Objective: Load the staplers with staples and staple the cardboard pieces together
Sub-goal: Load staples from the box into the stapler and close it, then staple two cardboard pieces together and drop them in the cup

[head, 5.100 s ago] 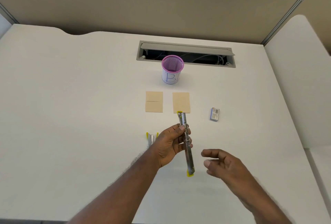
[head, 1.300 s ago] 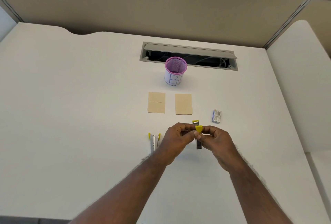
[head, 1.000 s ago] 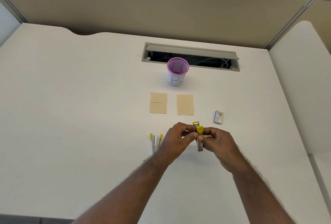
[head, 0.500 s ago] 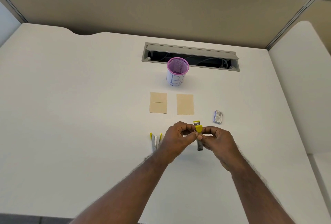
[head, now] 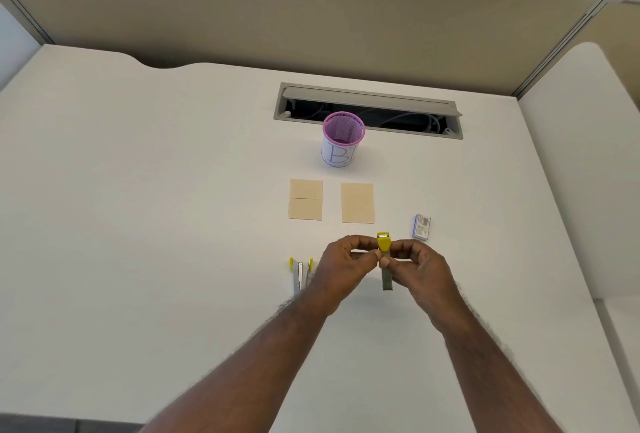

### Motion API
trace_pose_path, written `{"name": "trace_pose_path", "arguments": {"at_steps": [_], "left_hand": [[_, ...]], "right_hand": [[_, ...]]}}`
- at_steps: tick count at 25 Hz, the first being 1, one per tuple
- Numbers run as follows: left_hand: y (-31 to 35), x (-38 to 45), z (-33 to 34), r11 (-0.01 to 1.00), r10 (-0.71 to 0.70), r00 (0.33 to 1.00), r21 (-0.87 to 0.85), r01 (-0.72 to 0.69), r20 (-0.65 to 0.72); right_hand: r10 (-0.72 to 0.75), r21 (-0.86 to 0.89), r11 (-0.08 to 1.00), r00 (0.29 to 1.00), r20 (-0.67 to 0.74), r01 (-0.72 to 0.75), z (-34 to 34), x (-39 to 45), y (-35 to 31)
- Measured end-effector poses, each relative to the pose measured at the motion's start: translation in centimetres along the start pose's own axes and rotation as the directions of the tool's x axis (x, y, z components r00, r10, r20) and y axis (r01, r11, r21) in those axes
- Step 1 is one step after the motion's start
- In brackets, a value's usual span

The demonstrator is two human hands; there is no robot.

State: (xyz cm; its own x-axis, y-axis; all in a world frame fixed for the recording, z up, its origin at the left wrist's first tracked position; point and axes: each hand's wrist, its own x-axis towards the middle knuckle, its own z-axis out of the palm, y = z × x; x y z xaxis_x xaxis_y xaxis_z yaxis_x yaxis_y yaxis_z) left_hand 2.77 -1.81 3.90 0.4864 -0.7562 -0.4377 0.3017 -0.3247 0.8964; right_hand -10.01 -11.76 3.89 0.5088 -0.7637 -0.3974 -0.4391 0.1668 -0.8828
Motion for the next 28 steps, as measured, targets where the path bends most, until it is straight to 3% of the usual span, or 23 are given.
{"name": "trace_pose_path", "arguments": {"at_steps": [4, 10, 15, 20, 28], "left_hand": [[-1.1, 0.8, -0.9, 0.995, -0.065, 0.995, 0.075, 0.071, -0.077], [-1.0, 3.6, -2.9, 0.937, 0.072, 0.964, 0.348, 0.022, -0.255], [-0.7, 5.8, -3.7, 0.856, 0.163, 0.959, 0.517, -0.020, -0.232], [-1.0, 8.0, -3.4, 0.624, 0.254, 0.966, 0.771, -0.126, -0.048], [-0.7, 11.6, -2.8, 0.246, 0.199, 0.974, 0.957, -0.156, 0.108]], "right_hand": [[0.082, -0.168, 0.981, 0.990, -0.112, -0.101, 0.7, 0.4, 1.9], [0.088, -0.386, 0.910, 0.982, -0.170, -0.149, 2.5, 0.7, 4.0], [0.011, -0.574, 0.813, 0.989, -0.150, -0.096, 4.6, 0.4, 3.9], [-0.079, -0.671, 0.741, 0.988, -0.134, -0.032, 6.3, -0.1, 3.3], [-0.087, -0.688, 0.725, 0.990, -0.114, -0.016, 6.9, -0.4, 3.4]]}}
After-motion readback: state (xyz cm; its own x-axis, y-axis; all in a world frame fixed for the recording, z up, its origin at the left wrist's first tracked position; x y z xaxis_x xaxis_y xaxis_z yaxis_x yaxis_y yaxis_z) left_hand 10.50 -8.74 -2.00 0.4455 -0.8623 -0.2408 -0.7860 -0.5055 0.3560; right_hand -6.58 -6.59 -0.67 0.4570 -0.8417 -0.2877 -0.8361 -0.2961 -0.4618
